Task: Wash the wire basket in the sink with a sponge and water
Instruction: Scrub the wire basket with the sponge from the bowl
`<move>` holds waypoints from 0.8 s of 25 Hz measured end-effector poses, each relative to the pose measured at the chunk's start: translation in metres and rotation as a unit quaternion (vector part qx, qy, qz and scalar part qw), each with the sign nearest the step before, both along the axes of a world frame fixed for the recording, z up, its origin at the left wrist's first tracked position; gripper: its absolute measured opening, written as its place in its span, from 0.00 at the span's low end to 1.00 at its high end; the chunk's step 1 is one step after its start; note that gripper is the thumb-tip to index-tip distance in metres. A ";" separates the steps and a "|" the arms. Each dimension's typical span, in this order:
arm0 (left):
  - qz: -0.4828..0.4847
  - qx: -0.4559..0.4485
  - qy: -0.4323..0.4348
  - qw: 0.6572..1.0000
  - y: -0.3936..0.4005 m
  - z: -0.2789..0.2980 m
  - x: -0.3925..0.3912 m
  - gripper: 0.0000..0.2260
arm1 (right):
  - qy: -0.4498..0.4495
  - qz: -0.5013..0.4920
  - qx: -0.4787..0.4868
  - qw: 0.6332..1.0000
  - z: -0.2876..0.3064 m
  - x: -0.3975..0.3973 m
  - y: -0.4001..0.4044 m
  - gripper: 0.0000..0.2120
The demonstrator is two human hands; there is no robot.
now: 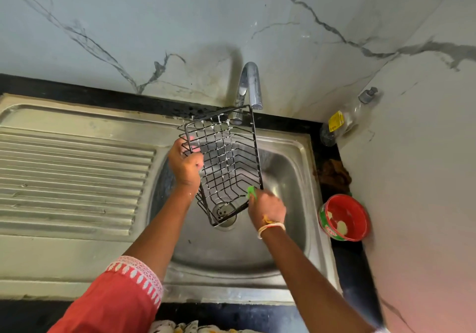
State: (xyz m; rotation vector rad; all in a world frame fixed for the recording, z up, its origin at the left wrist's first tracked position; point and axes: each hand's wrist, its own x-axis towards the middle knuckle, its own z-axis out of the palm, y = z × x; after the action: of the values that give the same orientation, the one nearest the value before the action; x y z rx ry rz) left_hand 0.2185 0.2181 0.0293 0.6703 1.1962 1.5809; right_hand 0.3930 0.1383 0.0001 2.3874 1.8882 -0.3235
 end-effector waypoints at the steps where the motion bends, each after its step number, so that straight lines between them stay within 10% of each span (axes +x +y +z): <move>1: -0.006 0.008 0.014 1.000 -0.002 0.005 0.006 0.13 | -0.010 0.036 -0.026 0.999 0.004 -0.022 -0.003 0.17; 5: -0.068 0.020 0.065 0.995 -0.014 0.001 0.018 0.15 | 0.055 0.198 -0.110 0.973 0.001 -0.059 -0.006 0.15; 11: -0.078 0.029 0.049 0.995 -0.004 0.017 0.016 0.20 | 0.057 0.033 -0.037 0.997 -0.003 -0.052 0.012 0.13; 14: -0.096 0.077 0.095 0.988 -0.007 0.018 0.011 0.16 | 0.120 0.127 -0.065 0.983 -0.005 -0.060 0.004 0.14; 20: -0.067 0.031 0.016 0.997 -0.009 0.010 0.004 0.19 | -0.020 0.016 -0.042 0.999 0.001 -0.028 0.019 0.11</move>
State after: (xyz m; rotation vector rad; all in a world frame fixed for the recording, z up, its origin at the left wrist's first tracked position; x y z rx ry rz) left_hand 0.2222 0.2088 0.0395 0.8014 1.1057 1.5051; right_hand 0.3653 0.1572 0.0011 2.2902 1.8567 -0.3436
